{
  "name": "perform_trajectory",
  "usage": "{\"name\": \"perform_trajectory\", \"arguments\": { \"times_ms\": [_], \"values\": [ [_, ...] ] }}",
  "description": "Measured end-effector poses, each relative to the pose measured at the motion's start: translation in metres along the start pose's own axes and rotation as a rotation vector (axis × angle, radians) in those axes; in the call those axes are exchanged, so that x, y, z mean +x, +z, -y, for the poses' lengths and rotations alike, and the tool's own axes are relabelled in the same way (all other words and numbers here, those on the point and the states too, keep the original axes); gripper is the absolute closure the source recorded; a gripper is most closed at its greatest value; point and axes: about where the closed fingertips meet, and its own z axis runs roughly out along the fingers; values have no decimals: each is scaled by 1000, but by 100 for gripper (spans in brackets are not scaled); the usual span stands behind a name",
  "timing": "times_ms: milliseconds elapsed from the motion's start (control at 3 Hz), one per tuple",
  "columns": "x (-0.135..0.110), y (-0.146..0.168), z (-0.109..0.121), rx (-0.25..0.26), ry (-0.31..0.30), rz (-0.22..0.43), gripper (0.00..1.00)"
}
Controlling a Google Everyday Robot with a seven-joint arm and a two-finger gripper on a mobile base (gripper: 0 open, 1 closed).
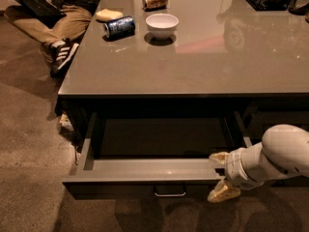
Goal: Open top drawer
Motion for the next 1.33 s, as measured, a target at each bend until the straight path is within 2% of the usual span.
{"name": "perform_trajectory", "arguments": {
  "times_ms": [333,1000,1333],
  "values": [
    [-2,-16,9,23,-17,16,0],
    [-1,-98,47,141,-50,81,0],
    [-6,-103,53,154,-61,84,0]
  ]
}}
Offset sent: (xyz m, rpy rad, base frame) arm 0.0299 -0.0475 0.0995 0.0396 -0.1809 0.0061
